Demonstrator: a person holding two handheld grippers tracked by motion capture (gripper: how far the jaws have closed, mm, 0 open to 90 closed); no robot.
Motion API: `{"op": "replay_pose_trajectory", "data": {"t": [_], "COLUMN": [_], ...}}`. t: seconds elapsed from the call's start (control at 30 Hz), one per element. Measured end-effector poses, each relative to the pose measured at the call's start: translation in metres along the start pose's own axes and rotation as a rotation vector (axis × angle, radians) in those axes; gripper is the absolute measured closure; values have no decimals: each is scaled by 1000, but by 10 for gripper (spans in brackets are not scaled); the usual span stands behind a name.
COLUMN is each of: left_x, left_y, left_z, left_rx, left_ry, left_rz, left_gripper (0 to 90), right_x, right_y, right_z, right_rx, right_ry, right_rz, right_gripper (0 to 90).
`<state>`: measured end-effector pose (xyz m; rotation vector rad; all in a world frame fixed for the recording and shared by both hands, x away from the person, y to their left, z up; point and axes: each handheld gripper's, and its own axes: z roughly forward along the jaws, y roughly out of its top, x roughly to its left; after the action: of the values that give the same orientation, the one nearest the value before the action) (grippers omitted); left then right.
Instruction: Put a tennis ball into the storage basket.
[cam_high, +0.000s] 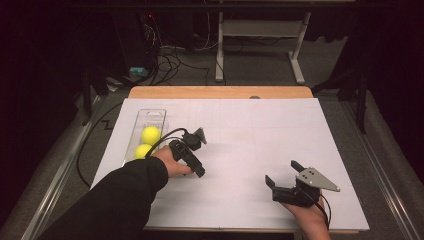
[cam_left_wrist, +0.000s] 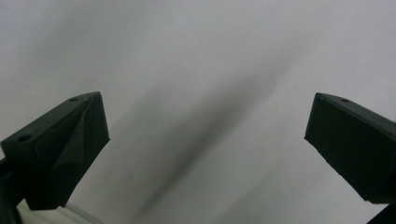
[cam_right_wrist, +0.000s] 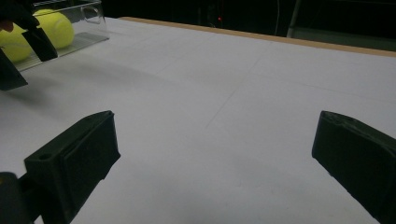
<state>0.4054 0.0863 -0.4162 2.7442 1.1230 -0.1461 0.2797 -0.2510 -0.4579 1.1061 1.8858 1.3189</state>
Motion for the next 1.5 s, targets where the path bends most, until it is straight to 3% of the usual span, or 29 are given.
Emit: {"op": "replay_pose_trajectory", "data": {"t": [0.27,0.4,0.5,0.57,0.63,0.93,1.17,1.27,1.37,1.5], "left_x": [-14,-26,-31,-31,-31,-31,-36,-35,-32,-33], "left_y": [-28,-44,-56,-62,-68,-80,-86,-86,-91,-97], "left_z": [-7,-5,-3,1,7,30,42,40,33,25], "left_rx": [-235,-324,-440,-512,-555,-690,-785,-818,-892,-949], "left_ry": [1,52,41,6,-16,-38,-48,-73,-107,-117], "left_rz": [10,40,17,-4,-17,-38,27,43,56,84], "left_gripper": [3,3,4,4,4,4,5,5,5,11], "right_x": [0,1,2,3,3,2,3,4,6,4], "right_y": [0,1,1,1,1,0,-1,-1,0,1], "right_z": [0,0,0,0,0,0,2,3,3,2], "right_rx": [-2,-4,-4,-4,-4,-2,5,8,5,4], "right_ry": [2,3,4,4,4,5,9,13,13,2], "right_rz": [2,0,-2,-2,-3,0,6,3,-4,-5], "right_gripper": [2,2,2,2,2,2,2,2,2,2]}}
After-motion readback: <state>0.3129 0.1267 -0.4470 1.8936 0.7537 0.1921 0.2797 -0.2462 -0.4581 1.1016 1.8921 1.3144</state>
